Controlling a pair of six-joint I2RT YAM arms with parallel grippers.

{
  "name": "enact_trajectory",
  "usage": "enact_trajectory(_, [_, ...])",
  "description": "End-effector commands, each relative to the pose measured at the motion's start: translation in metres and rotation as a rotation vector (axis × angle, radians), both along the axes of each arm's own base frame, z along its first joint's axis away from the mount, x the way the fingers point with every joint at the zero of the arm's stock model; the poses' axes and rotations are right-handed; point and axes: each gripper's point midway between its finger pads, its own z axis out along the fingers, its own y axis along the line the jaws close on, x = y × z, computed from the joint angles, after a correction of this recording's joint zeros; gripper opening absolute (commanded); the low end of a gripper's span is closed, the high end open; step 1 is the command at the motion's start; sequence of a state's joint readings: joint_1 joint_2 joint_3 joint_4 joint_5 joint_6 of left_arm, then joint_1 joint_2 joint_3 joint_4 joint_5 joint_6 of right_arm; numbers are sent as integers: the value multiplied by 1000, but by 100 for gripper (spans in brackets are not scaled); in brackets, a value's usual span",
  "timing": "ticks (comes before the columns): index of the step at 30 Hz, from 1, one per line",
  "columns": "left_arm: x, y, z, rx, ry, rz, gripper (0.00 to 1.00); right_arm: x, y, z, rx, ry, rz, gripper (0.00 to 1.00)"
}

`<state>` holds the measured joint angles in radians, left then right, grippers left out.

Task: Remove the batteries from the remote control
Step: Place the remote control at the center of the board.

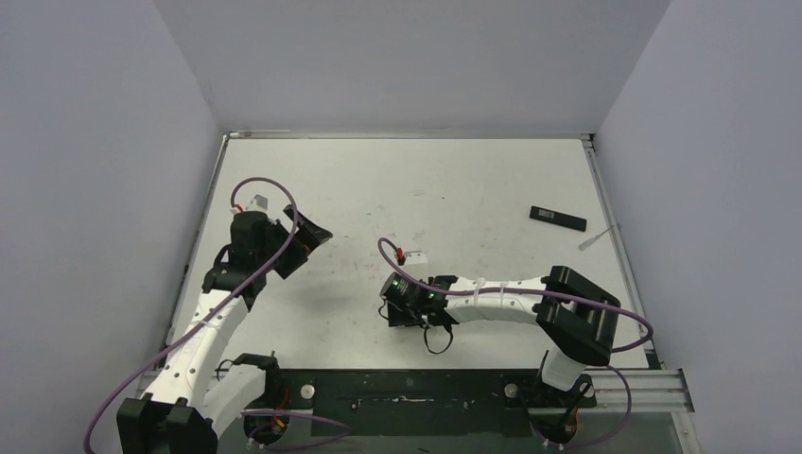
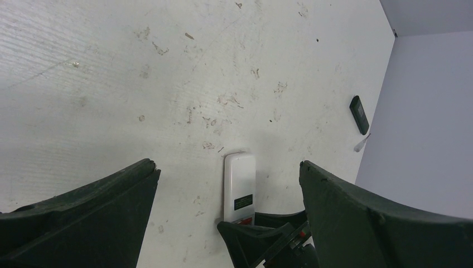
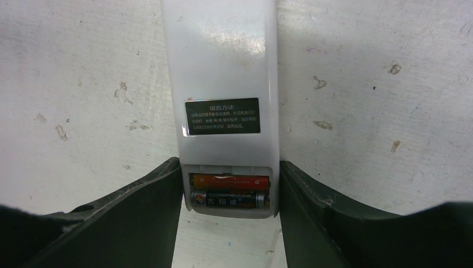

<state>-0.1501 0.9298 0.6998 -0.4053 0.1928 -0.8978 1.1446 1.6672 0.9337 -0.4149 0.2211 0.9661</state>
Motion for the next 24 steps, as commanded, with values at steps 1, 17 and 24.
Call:
enact_trajectory(1, [6, 0, 11, -16, -50, 0, 97, 6, 1, 6, 7, -17, -31, 40])
enact_trajectory(17, [4, 1, 8, -21, -43, -1, 97, 5, 4, 10, 26, -22, -19, 59])
enact_trajectory(24, [4, -1, 8, -32, -43, -20, 97, 6, 4, 15, 27, -33, -19, 66])
